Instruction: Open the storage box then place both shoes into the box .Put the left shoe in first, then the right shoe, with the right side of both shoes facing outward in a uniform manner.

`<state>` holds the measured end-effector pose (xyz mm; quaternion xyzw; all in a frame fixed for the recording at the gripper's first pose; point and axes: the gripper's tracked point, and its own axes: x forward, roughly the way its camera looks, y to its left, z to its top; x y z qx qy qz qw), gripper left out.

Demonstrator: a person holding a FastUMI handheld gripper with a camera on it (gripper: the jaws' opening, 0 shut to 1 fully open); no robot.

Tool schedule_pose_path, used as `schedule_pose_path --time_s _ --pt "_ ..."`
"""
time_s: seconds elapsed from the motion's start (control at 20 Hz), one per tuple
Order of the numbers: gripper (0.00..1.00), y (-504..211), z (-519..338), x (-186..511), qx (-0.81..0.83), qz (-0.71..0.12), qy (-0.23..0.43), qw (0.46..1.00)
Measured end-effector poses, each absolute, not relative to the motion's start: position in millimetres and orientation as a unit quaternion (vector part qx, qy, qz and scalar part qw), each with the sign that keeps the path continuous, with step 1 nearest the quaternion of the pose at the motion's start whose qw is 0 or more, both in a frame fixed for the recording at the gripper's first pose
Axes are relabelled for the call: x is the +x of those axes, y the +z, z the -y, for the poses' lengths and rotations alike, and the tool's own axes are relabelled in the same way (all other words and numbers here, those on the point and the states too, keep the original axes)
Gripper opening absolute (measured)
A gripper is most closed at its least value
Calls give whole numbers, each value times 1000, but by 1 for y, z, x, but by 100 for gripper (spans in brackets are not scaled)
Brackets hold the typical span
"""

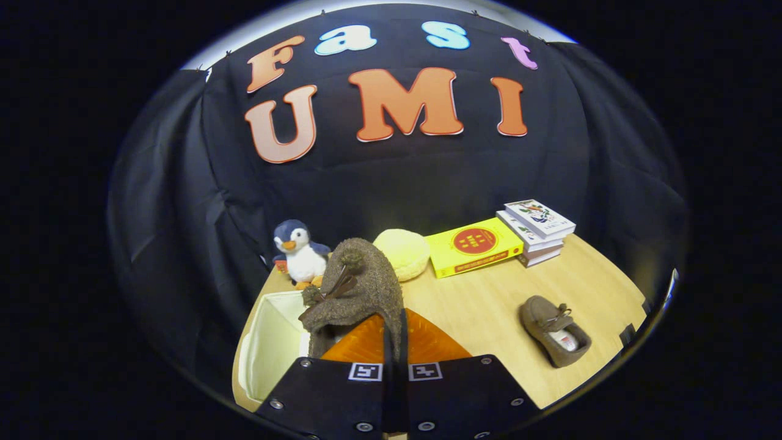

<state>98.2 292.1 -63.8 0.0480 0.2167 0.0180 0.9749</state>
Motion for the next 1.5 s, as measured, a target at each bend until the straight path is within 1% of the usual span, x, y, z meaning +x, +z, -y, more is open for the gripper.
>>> schedule_pose_path --time_s 0.2,0.35,0.85,1.1,1.15,1.25,1.4,1.5 --pt "1 -86 -347 92 40 -239 44 969" --pt "2 -110 -370 90 36 -261 49 964" --pt "3 -173 -410 92 35 -319 50 946" --pt "4 -184 -412 94 18 -327 50 944" --pt "7 -186 -412 92 17 -330 54 942" --pt "11 -189 -423 90 26 -339 73 938" --pt "18 -175 -420 91 4 -316 75 946" --pt "36 -165 -415 91 -6 -301 76 951"
